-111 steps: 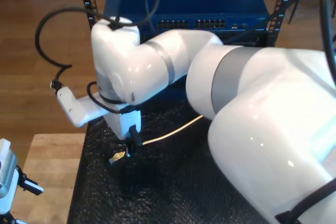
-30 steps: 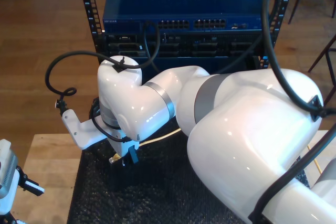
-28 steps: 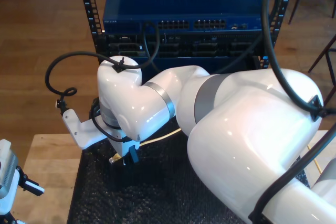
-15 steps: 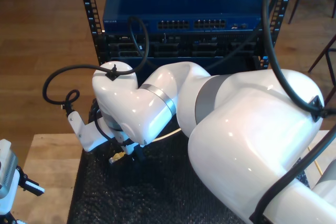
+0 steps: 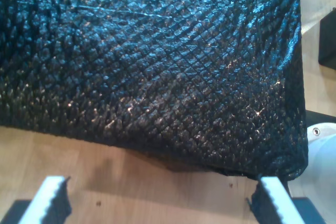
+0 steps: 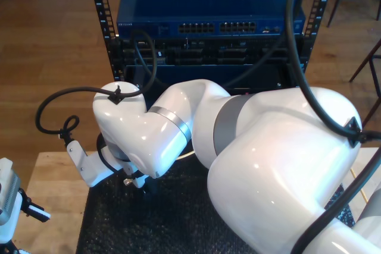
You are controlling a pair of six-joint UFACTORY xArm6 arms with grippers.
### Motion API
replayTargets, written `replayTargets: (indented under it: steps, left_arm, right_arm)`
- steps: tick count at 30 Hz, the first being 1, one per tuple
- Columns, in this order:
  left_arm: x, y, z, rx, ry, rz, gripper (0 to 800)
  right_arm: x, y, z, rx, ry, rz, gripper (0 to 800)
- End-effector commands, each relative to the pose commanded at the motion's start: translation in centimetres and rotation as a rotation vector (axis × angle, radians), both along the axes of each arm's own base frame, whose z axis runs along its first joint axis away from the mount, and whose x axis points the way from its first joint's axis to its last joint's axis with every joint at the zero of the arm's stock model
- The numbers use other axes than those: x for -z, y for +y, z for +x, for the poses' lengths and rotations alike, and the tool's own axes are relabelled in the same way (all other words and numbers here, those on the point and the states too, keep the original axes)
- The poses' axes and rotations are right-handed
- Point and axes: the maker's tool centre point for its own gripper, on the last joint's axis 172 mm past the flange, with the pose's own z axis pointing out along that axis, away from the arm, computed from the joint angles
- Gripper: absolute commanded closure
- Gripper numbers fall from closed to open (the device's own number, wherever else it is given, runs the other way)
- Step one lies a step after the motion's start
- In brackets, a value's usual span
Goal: Grab the cable and plug it in
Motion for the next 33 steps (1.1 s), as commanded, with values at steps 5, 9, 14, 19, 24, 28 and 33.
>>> replayTargets:
  steps: [5,9,14,19,24,28,33]
  left_arm:
    - [-0.01,-0.03,-0.03,0.001,0.001,-0.001,0]
    - [-0.01,-0.03,-0.03,0.001,0.001,-0.001,0]
    - [-0.01,-0.03,-0.03,0.001,0.001,-0.001,0]
    - [-0.02,-0.06,-0.06,0.001,0.002,-0.002,0]
    - [-0.02,-0.06,-0.06,0.001,0.002,-0.002,0]
    - [-0.02,-0.06,-0.06,0.001,0.002,-0.002,0]
    - [-0.02,-0.06,-0.06,0.001,0.002,-0.002,0]
  right_arm:
    - [0.02,0.02,0.04,-0.001,-0.001,-0.001,328]
    - [-0.05,0.21,0.1,-0.004,-0.005,0.002,372]
    - [0.04,0.24,0.15,-0.005,-0.005,0.001,392]
    - [-0.02,0.28,0.32,-0.005,-0.008,0.003,417]
    - [-0.07,0.27,0.53,-0.003,-0.01,0.005,425]
    - [-0.14,0.3,0.59,-0.004,-0.012,0.006,445]
    - [-0.08,0.19,0.61,-0.003,-0.011,0.004,488]
